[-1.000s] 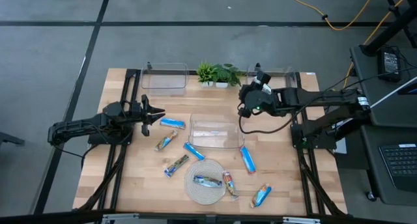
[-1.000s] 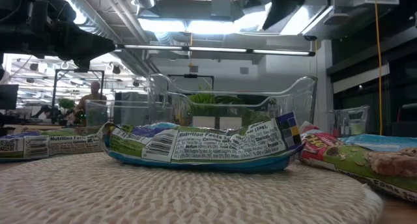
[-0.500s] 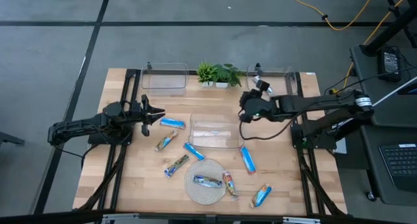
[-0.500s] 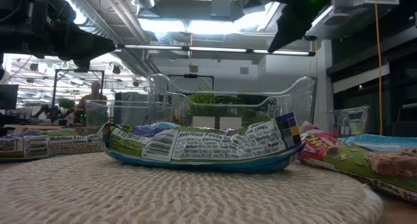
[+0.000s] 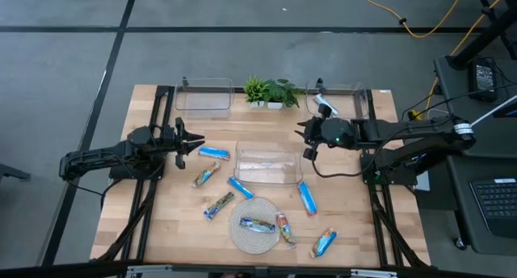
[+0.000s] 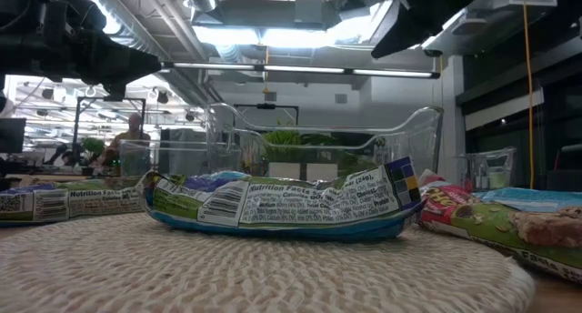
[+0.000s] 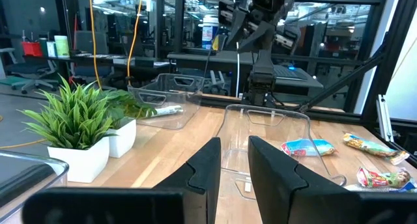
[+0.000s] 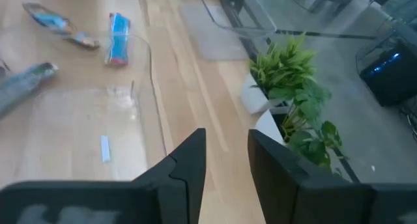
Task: Pick and place Granola Bars by type
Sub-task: Put the middle right red granola bar into the middle transparent bin
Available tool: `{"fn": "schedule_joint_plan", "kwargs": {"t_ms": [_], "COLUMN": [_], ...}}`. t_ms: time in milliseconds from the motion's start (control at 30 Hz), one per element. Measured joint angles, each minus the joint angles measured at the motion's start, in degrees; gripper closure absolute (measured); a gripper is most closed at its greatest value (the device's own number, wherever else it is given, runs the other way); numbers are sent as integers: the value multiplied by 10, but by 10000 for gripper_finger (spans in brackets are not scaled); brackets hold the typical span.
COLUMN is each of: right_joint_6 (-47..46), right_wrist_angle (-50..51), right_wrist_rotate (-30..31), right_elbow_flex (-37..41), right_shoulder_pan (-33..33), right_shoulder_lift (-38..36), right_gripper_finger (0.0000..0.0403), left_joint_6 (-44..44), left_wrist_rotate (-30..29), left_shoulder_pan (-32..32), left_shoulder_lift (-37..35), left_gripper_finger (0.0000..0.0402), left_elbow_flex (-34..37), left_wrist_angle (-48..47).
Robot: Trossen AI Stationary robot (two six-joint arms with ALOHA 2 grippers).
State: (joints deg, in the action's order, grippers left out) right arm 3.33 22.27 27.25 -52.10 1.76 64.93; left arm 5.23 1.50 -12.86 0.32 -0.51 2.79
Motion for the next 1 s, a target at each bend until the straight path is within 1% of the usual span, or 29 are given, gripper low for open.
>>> {"fn": "schedule_joint_plan", "kwargs": {"t_ms": [67, 267, 367, 500, 633, 733, 800, 933, 1000], "right_joint_6": [-1, -40, -61, -103, -142, -172, -206, -327, -360], "right_wrist_angle": [3, 7, 11, 27, 31, 38, 49, 107, 128], "right_wrist_rotate": [-7, -61, -64, -69, -106, -119, -120, -120, -113], "right_elbow_flex": [0, 0, 0, 0, 0, 0, 0, 0, 0], "right_shoulder_pan": [0, 3, 14, 38, 71, 101, 122, 159, 169], "right_shoulder_lift": [2, 3, 3, 3, 5, 5, 5, 5, 5], "right_gripper_finger": [286, 286, 286, 286, 286, 286, 286, 286, 286], "left_joint_6": [0, 0, 0, 0, 0, 0, 0, 0, 0], "left_wrist_rotate": [0, 0, 0, 0, 0, 0, 0, 0, 0], "left_shoulder_pan": [0, 0, 0, 0, 0, 0, 0, 0, 0], "left_shoulder_lift": [0, 0, 0, 0, 0, 0, 0, 0, 0], "left_gripper_finger": [329, 329, 329, 329, 329, 329, 329, 329, 329], "left_elbow_flex": [0, 0, 0, 0, 0, 0, 0, 0, 0], "left_wrist_angle": [0, 0, 0, 0, 0, 0, 0, 0, 0]}}
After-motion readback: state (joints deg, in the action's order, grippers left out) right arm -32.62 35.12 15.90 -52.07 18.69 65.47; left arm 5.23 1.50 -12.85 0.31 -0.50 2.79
